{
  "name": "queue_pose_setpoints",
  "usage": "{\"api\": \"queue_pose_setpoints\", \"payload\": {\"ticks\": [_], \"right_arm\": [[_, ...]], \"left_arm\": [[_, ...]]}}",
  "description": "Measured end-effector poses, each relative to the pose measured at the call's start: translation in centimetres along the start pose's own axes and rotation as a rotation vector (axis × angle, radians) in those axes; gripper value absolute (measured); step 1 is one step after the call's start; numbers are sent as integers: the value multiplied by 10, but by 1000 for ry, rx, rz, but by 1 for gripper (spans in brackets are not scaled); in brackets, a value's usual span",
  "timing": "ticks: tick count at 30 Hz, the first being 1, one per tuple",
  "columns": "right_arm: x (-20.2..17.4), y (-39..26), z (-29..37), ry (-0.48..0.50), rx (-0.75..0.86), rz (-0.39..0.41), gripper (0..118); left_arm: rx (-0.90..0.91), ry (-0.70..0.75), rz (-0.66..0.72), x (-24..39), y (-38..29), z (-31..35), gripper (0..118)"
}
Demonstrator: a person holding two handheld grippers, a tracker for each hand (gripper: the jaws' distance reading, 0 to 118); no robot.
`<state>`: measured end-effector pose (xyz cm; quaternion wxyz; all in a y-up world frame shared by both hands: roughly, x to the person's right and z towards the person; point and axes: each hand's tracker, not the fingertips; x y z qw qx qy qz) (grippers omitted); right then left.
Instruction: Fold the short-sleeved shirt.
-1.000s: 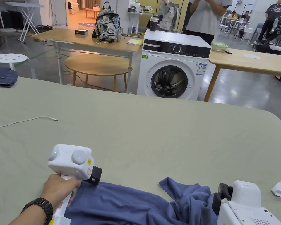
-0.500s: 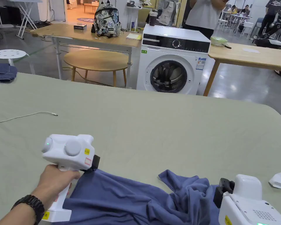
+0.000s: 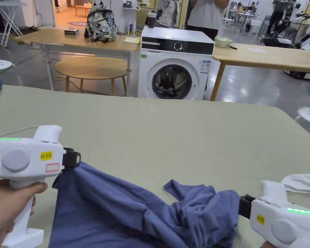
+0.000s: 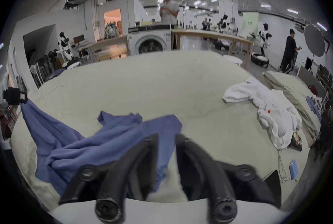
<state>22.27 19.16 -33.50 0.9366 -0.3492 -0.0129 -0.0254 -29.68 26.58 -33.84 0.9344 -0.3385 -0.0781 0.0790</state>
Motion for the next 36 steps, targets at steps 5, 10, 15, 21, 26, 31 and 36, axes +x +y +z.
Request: {"api": "queue_pose_setpoints", "payload": {"ticks": [5,10,15,21,26,31,36], "right_arm": [[15,-3,-43,45,-125,-36,74],[3,-9,-87,61,-265,-56,74],[-5,-18,-103,132,-279,-87,7],[-23,-8,-71,61,-92,63,5],[-37,30,-24,39,69,143,5],[-41,79,16,25,196,124,5],[-36,130,47,24,276,90,5]], "left_arm": [[3,50,-12,-6,-19,13,2],[-21,60,21,-11,-36,13,2],[-34,67,48,-15,-47,13,2],[-25,83,55,-21,-46,14,2],[45,99,48,-20,-24,36,2],[127,139,44,-31,9,66,2],[189,189,64,-53,46,91,2]]}}
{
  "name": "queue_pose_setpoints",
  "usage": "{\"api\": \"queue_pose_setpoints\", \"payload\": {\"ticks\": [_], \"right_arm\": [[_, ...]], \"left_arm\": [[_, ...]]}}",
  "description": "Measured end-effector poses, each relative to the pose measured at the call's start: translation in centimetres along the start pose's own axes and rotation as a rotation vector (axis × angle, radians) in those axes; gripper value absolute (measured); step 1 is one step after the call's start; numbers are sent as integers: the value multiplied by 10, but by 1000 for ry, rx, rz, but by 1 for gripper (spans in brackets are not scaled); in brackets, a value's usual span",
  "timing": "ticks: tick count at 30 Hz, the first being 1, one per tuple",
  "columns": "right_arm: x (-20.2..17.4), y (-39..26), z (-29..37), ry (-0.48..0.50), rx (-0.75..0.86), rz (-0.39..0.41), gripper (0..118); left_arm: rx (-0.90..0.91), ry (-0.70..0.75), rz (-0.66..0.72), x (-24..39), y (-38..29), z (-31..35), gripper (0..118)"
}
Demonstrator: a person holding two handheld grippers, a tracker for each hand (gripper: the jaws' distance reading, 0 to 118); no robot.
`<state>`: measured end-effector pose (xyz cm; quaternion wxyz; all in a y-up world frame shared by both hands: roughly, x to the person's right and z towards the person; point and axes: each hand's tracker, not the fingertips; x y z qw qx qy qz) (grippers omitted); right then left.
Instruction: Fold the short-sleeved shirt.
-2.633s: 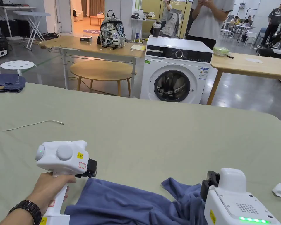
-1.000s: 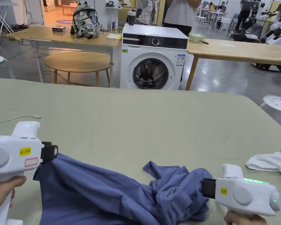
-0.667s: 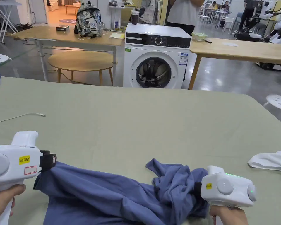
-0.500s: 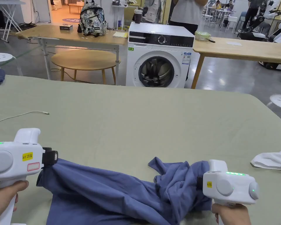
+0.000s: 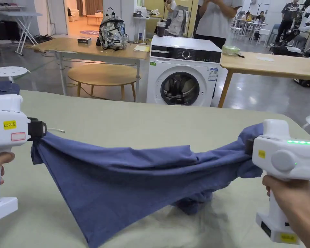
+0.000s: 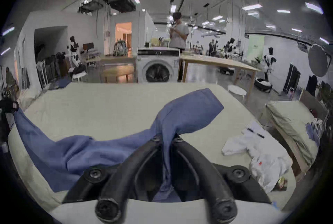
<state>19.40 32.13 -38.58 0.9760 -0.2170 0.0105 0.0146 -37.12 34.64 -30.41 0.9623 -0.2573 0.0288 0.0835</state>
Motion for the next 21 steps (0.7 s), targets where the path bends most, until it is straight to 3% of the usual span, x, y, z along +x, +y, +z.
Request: {"api": "queue_pose_setpoints", "payload": {"ticks": [6,21], "right_arm": [[2,57,13,5,100,-3,5],[-13,161,-15,-9,165,-39,5]], "left_arm": [[49,36,12,-13,42,4,2],[122,69,27,-8,133,-22,2]]}}
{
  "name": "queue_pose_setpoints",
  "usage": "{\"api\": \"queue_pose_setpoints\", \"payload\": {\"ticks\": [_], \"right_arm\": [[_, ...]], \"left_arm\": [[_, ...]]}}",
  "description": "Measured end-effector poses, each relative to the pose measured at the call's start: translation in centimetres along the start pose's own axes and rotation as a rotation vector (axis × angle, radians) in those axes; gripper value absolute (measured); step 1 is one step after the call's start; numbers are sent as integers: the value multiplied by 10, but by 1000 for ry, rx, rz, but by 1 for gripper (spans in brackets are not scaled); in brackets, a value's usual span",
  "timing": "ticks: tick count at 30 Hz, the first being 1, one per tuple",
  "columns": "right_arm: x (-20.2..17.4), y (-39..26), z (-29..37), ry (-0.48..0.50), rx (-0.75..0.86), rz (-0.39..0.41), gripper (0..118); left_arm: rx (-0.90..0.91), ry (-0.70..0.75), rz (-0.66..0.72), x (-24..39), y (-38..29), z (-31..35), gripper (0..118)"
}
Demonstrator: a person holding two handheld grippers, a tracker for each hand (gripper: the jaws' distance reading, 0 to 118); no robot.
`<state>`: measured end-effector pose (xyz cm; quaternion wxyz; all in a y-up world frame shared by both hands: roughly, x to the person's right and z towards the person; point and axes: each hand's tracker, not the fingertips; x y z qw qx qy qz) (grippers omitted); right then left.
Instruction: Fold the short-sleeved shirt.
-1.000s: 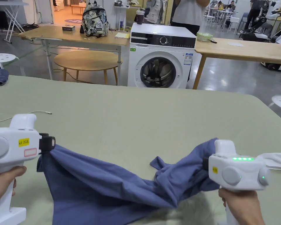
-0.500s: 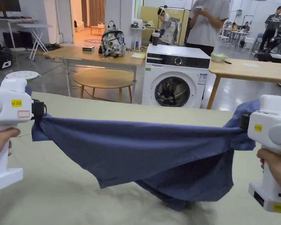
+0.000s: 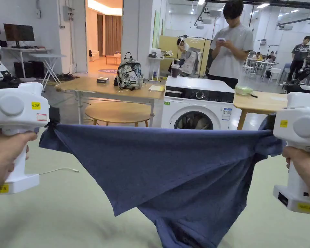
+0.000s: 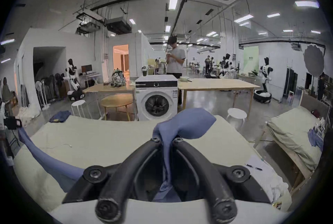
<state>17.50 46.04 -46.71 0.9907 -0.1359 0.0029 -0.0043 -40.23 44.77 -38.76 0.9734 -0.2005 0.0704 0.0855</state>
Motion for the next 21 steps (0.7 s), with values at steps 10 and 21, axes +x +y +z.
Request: {"api": "queue_pose_setpoints", "payload": {"ticks": [10,21], "right_arm": [[-12,51,-4,-42,100,60,5],[1,-34,22,-50,17,116,5]], "left_arm": [[88,5,-33,16,56,6,2],[6,-31,-65,9,-44,10,2]]}}
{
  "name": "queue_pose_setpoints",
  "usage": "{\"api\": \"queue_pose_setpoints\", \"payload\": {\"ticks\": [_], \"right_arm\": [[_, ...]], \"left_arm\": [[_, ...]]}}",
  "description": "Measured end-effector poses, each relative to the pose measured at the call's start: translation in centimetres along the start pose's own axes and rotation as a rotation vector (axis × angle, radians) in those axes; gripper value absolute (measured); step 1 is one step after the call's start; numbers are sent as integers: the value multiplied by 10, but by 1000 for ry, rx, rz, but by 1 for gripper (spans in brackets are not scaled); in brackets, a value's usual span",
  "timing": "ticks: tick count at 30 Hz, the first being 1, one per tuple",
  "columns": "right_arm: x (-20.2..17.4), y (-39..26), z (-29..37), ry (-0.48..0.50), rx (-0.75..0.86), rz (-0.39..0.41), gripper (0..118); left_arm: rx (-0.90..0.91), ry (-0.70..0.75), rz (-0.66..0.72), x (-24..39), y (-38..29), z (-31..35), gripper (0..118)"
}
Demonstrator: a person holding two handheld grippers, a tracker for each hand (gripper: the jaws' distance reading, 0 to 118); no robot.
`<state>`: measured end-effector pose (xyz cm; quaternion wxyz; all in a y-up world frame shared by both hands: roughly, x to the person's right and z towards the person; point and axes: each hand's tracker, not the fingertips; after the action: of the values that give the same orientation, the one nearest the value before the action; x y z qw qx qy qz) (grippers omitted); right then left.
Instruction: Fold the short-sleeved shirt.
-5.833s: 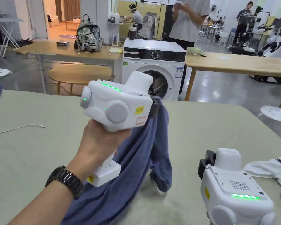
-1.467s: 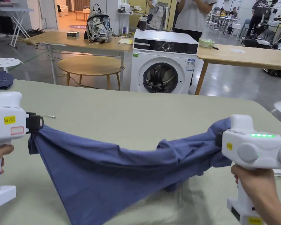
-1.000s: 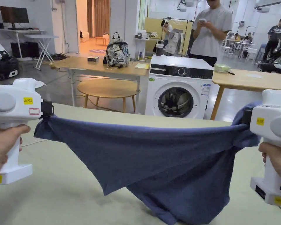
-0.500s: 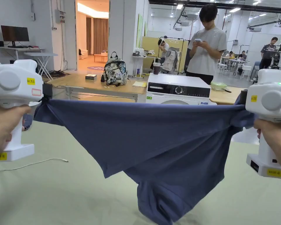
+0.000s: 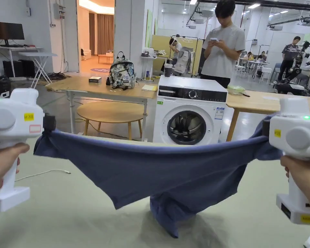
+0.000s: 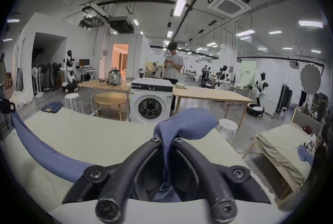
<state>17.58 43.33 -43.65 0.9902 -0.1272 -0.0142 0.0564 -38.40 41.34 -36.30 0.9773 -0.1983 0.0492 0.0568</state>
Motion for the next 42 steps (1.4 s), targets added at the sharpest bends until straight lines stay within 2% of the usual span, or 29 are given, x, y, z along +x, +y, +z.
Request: {"api": "queue_pose_setpoints", "payload": {"ticks": [9,18,23,29,31,33,35,37,38,39,40,42], "right_arm": [[8,-116,62,7,-157,20,5],[6,-226,130,22,-358,27,5],[7,-287,129,17,-482,9,5],[4,-326,127,20,-554,7,5],[6,-331,125,30,-583,-38,5],[8,-330,127,39,-574,-79,11],[5,-326,131,25,-561,-63,23],[8,-321,133,25,-546,-50,51],[8,-318,135,27,-536,-47,63],[6,-314,137,29,-524,-49,70],[6,-310,138,32,-505,-51,70],[1,-301,141,38,-454,-39,70]], "left_arm": [[-91,-41,63,-11,-129,46,2],[-270,-22,123,-26,-244,90,2],[-366,15,131,-30,-296,92,2],[-440,46,112,-29,-327,75,2],[-450,52,104,-29,-330,71,2],[-454,53,96,-25,-328,73,2],[-439,52,88,-25,-322,75,5],[-399,91,62,-26,-313,77,24],[-376,124,42,-27,-307,78,39],[-360,136,41,-29,-302,79,56],[-350,129,55,-31,-296,82,60],[-311,122,93,-33,-285,87,60]]}}
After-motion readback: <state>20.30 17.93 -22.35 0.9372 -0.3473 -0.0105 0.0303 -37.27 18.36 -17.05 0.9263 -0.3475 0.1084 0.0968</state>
